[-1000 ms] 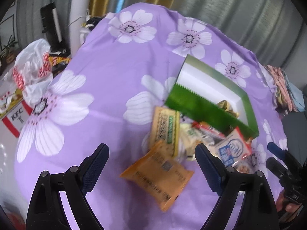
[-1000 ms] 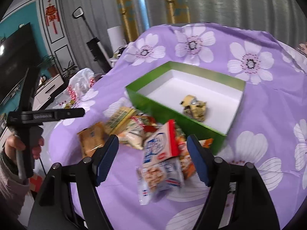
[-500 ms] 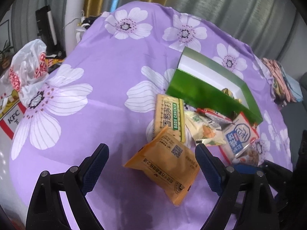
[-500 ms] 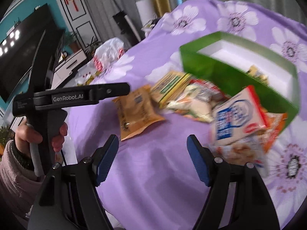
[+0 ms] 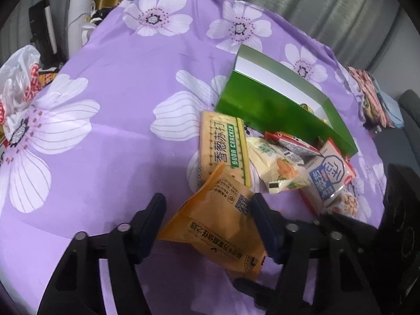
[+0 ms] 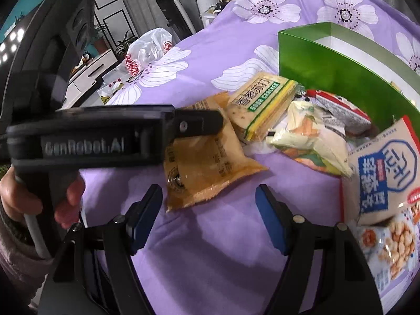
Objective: Organize snacks
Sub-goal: 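Close both grippers on the orange bread bag and lift it, then carry the orange bag into the green box and release it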
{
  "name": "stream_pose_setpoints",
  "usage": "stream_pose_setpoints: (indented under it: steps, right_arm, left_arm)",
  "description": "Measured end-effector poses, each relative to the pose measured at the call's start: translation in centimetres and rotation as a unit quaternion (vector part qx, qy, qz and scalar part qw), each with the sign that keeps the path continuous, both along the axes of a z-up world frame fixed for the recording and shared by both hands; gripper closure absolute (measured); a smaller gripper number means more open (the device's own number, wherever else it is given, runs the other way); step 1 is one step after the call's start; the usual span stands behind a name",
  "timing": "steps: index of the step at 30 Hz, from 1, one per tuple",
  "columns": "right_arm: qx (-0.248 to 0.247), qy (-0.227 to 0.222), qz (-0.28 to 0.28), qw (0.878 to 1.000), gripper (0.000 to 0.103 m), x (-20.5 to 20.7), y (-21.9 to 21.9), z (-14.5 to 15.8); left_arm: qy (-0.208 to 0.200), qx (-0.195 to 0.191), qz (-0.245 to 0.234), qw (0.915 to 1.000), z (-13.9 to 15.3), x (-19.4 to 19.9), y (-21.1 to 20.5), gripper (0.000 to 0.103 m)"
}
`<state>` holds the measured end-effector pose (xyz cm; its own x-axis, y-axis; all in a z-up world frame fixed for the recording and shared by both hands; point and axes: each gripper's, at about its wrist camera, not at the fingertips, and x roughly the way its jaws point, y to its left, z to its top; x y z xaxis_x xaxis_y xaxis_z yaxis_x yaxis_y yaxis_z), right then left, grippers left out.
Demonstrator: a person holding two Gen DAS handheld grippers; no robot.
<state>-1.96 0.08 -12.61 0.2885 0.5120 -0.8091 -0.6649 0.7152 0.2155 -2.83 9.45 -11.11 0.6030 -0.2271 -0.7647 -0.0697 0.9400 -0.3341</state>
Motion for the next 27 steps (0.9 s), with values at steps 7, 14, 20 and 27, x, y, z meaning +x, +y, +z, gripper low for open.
stream_pose_setpoints:
  steps: [7,14,20,27]
  right_arm:
    - [-0.011,-0.013,0.004,1.0,0.041,0.3,0.6,-0.3]
    - [0.006,-0.011,0.015,1.0,0.064,0.4,0.3,-0.4]
    - [0.032,0.007,0.014,0.999,0.074,0.0,-0.3,-0.2]
    - [0.053,-0.012,0.002,0.999,0.075,-1.2,-2.4,1.8]
  left_arm:
    - [0.001,0.006,0.001,1.0,0.2,-0.4,-0.9,0.054]
    - [0.0,0.0,0.006,1.0,0.4,-0.9,-1.2,0.06]
    - [-0.006,0.007,0.001,1.0,1.2,-1.4,-1.9,0.062]
    - [-0.033,0.017,-0.019,0.9991,4.0,-1.5,-4.3,0.062]
